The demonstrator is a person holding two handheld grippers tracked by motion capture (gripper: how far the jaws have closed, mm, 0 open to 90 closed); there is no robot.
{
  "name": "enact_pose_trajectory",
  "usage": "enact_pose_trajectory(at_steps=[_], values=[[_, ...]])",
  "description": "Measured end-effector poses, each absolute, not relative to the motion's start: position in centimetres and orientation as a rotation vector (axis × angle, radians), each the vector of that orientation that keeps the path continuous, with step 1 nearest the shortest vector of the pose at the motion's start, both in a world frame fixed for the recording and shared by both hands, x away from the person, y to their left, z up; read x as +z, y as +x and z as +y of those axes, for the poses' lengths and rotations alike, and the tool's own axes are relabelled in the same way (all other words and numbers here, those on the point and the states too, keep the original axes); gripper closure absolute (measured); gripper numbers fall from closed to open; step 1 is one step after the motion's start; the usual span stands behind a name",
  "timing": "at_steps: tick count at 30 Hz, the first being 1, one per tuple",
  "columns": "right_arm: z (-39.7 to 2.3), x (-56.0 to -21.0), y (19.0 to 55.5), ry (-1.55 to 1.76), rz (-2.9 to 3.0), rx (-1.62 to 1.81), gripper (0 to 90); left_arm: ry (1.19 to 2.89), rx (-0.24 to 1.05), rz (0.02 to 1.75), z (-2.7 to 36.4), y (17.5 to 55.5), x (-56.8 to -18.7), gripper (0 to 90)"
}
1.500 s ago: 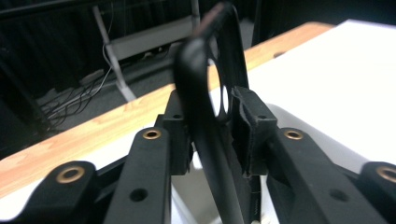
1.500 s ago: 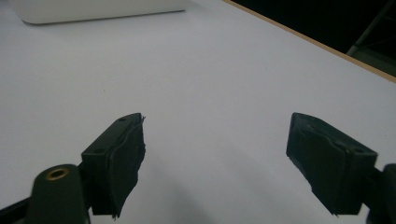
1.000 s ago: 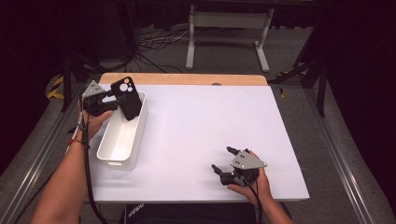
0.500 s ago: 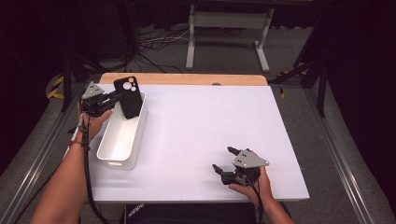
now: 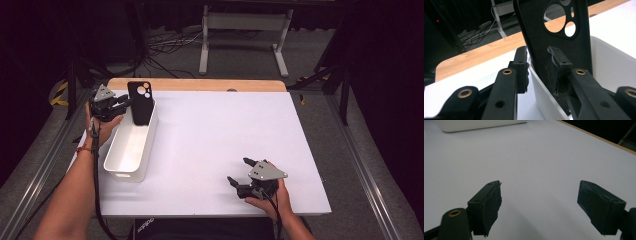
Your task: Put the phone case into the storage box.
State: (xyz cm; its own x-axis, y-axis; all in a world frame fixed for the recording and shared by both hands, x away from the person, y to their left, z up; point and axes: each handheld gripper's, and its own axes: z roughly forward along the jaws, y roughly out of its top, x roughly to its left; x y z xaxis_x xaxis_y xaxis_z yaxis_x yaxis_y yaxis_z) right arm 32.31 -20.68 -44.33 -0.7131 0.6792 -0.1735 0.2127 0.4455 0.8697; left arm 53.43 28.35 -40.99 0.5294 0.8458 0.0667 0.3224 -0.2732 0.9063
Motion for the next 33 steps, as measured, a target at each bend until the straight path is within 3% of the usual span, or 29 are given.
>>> enact_pose_trajectory(at_steps=[15, 33], values=[[-20.6, -44.2, 32.2, 0.717, 2.181, 1.203, 20.0, 1.837, 0.734, 0.895, 27.8, 51.0, -40.5, 66.1], [-20.3, -43.7, 32.1, 0.676, 2.133, 1.202, 20.1, 1.794, 0.762, 0.745, 26.2, 45.6, -38.3, 53.3]])
